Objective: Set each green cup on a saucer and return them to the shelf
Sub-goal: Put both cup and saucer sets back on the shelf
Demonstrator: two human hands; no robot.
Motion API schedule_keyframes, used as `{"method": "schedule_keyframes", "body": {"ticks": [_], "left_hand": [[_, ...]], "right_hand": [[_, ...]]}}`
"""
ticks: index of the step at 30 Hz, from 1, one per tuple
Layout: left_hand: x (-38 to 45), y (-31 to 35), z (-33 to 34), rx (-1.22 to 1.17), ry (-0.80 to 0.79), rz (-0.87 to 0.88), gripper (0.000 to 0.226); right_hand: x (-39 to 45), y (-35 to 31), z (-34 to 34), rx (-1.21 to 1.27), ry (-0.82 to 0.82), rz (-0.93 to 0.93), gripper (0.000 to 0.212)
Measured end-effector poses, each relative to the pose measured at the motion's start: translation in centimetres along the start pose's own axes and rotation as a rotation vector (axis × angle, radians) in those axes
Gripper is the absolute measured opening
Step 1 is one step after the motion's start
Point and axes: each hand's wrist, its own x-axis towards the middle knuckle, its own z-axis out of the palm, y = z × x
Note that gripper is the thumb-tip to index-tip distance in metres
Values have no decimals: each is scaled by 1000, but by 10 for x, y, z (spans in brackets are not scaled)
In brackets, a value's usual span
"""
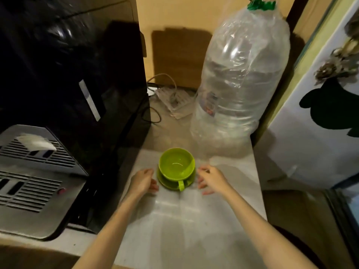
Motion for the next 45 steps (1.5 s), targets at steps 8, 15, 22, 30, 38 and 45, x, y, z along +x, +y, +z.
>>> {"method": "schedule_keyframes", "body": {"ticks": [8, 15, 22, 30, 38, 45], "left_hand": [[7, -6, 8, -40, -93, -2, 21], [10, -6, 2, -1, -171, 12, 16], [7, -6, -3, 29, -280, 20, 7], [-16, 29, -9, -85, -391, 115, 20], [-66, 94, -11, -213, -314, 417, 11], [-119, 173, -11, -307, -245, 700, 10]], "right_hand": [[15, 1, 19, 205, -35, 139, 12], [23, 2, 19, 168, -20, 156, 17], [18, 1, 10, 143, -27, 128, 22], [-12, -24, -14, 278, -42, -11, 17], [-65, -87, -49, 483, -15, -222, 12], [-115, -165, -86, 531, 39, -452, 10]]}}
